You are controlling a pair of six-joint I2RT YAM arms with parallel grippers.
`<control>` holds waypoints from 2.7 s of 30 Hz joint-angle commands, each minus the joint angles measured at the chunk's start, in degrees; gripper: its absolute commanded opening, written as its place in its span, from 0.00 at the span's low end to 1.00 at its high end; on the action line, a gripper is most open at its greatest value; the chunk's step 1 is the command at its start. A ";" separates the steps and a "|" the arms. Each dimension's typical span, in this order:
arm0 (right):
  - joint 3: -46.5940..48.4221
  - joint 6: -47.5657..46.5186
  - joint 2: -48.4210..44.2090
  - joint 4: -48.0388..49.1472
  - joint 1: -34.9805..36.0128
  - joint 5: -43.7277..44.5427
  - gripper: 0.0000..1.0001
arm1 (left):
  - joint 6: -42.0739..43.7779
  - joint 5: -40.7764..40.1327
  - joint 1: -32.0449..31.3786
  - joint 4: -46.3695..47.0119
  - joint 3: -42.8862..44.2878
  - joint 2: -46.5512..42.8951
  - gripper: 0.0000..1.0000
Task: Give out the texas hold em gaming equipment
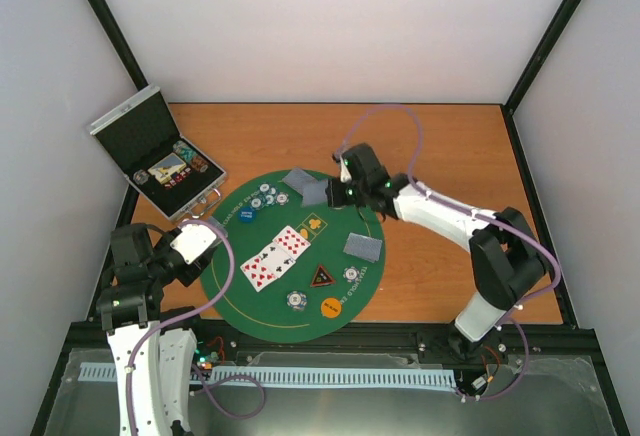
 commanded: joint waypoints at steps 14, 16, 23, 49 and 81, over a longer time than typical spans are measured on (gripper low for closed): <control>-13.07 64.37 2.43 7.81 11.35 22.87 0.03 | 0.98 1.51 -0.05 1.07 0.71 -0.58 0.51; -13.32 65.31 4.05 8.96 11.40 21.70 0.03 | 0.98 1.48 0.00 1.08 0.75 -0.62 0.51; -11.55 67.24 9.24 8.37 12.39 16.38 0.03 | 0.99 1.46 -0.05 1.07 0.71 -0.63 0.51; -9.35 70.66 15.02 8.57 14.07 13.32 0.03 | 1.11 1.46 0.00 0.98 0.72 -0.51 0.51; -14.84 61.48 0.29 5.73 13.73 14.53 1.00 | 1.33 1.64 -0.05 0.80 0.86 -0.23 0.51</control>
